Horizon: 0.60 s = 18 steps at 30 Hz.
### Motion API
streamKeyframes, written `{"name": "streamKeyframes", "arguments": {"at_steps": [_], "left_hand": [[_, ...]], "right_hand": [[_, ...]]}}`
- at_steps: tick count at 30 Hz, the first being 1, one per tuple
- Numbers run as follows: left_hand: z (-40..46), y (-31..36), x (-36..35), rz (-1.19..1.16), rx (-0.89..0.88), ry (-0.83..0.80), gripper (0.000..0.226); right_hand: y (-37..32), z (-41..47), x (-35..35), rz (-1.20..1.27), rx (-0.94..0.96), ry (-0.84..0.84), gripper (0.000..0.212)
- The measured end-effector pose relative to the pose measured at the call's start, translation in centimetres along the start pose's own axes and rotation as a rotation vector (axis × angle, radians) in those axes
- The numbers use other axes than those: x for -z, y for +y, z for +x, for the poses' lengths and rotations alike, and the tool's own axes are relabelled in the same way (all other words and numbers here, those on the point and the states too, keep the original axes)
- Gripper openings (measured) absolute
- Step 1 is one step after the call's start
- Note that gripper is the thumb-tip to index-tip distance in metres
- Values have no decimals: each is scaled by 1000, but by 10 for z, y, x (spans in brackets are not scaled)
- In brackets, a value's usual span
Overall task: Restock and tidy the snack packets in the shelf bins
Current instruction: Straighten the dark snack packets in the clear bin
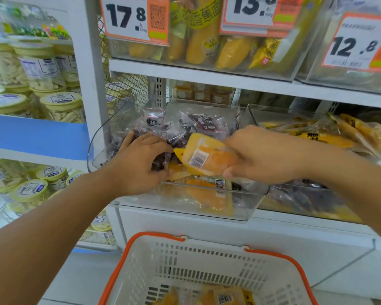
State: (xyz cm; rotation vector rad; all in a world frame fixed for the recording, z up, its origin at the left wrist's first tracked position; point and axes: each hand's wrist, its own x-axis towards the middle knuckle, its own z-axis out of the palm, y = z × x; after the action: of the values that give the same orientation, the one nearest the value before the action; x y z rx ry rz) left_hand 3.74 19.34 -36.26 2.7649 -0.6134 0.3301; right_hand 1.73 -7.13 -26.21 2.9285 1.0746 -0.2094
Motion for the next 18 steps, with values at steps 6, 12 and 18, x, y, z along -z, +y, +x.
{"name": "streamKeyframes", "arguments": {"at_steps": [6,12,18], "left_hand": [[-8,8,9,-154,-70,92,23],[-13,17,0,-128,-89,10,27],[-7,29,-3,-168,-183,-44,25]], "right_hand": [[-11,-50,0,323,121,-292,9],[-4,-15,-23,250,62,162,14],[-8,39,-46,326,-49,-370,39]]}}
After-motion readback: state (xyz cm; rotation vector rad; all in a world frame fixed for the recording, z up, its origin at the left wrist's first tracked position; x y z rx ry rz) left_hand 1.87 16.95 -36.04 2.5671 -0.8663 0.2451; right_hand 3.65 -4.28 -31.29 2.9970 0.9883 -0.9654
